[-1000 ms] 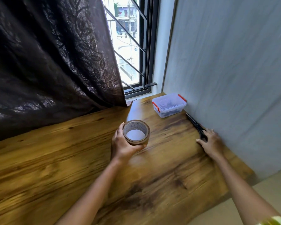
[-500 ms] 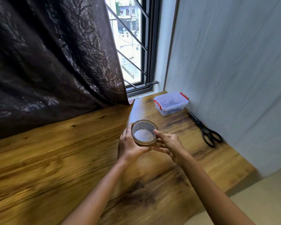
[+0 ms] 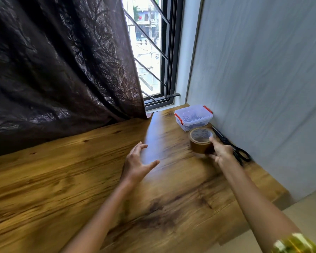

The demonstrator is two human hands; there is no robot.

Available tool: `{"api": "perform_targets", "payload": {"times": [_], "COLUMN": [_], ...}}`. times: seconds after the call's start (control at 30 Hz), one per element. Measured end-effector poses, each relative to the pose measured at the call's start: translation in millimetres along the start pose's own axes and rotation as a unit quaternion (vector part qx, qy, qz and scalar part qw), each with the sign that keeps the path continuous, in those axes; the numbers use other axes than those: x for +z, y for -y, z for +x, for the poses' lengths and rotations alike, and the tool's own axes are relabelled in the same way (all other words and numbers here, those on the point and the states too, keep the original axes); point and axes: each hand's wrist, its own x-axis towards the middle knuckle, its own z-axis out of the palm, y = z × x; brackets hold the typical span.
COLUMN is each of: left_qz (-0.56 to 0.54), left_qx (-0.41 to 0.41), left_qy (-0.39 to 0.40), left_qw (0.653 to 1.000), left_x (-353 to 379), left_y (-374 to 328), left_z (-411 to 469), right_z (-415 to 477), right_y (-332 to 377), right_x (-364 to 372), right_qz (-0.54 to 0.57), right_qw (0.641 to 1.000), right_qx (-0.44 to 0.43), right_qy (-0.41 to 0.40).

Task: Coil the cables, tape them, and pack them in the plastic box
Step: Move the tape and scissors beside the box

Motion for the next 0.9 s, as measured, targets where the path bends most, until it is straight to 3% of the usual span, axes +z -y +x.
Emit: {"api": "perform_targets", "payload": {"times": [0.57, 0.9], "left_qz": [-0.005, 0.002], "left_qx": [-0.011, -0.008], "left_qy": [-0.025, -0.029], "left_qw": [1.0, 1.0], "left_x": [-10.5, -21.9], "left_y": [13.6, 26.1], "left_z": [-6.2, -6.5], "right_z": [30.9, 20.7], "right_y": [20.3, 9.8], "right_x": [6.0, 18.9], "right_qz": [0.032, -0.05], "right_qw": [0.996, 0.986], "right_qx": [0.027, -0.045], "right_qy": [-0.077, -0.155]}}
